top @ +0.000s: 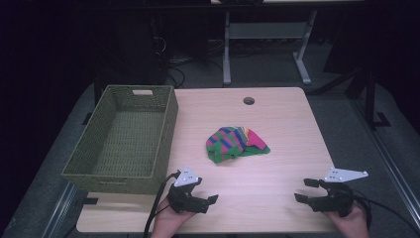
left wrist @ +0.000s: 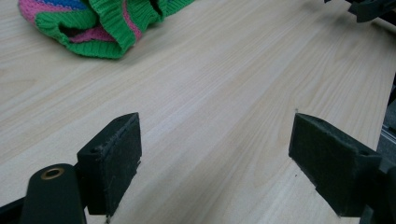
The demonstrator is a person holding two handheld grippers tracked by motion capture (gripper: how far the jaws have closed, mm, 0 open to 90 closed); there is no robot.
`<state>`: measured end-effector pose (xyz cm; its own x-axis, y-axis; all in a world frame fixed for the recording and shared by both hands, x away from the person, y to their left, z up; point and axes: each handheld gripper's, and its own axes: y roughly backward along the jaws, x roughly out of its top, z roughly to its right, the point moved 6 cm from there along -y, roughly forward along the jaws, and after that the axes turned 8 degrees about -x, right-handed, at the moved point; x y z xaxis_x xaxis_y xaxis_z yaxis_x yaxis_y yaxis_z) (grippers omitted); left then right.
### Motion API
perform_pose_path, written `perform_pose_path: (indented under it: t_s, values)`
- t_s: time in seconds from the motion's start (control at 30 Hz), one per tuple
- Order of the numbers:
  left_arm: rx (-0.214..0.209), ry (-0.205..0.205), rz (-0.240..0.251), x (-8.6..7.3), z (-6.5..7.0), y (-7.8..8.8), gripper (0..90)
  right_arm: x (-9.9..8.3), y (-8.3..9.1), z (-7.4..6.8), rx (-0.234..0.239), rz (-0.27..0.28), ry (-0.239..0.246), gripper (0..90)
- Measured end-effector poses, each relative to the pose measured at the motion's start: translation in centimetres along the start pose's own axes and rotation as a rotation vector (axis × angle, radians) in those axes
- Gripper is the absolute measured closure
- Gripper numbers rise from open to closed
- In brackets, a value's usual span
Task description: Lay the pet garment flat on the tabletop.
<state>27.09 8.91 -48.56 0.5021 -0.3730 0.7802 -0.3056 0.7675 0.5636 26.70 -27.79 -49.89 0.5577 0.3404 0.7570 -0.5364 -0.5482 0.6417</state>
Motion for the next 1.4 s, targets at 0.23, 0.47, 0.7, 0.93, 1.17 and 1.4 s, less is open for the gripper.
perform_pose_path:
  t_s: [0.23, 0.47, 0.7, 0.93, 1.17, 1.4]
  values:
    - [0.001, -0.006, 0.005, 0.0, -0.1, 0.1, 16.7, 0.1, 0.0, 0.0, 0.006, 0.005, 0.001, 25.9]
    - [-0.007, -0.023, 0.007, 0.0, 0.2, 0.2, 16.7, 0.5, -0.1, -0.5, 0.015, 0.007, 0.009, 25.0]
    - [-0.006, -0.023, 0.012, -0.1, 0.1, 0.4, 16.7, 1.7, -0.6, -1.0, 0.033, -0.015, 0.049, 21.9]
    - [-0.01, 0.001, 0.024, -0.1, -0.3, 0.5, 16.7, 3.9, -0.9, -1.5, 0.088, -0.013, 0.025, 19.8]
    - [-0.01, -0.016, 0.04, 0.1, 0.0, 0.6, 16.7, 6.0, -1.3, -1.5, 0.102, -0.038, 0.055, 19.7]
    - [-0.016, -0.037, 0.017, 0.1, 0.2, 0.4, 16.7, 7.8, -2.6, -1.4, 0.134, -0.079, 0.068, 19.7]
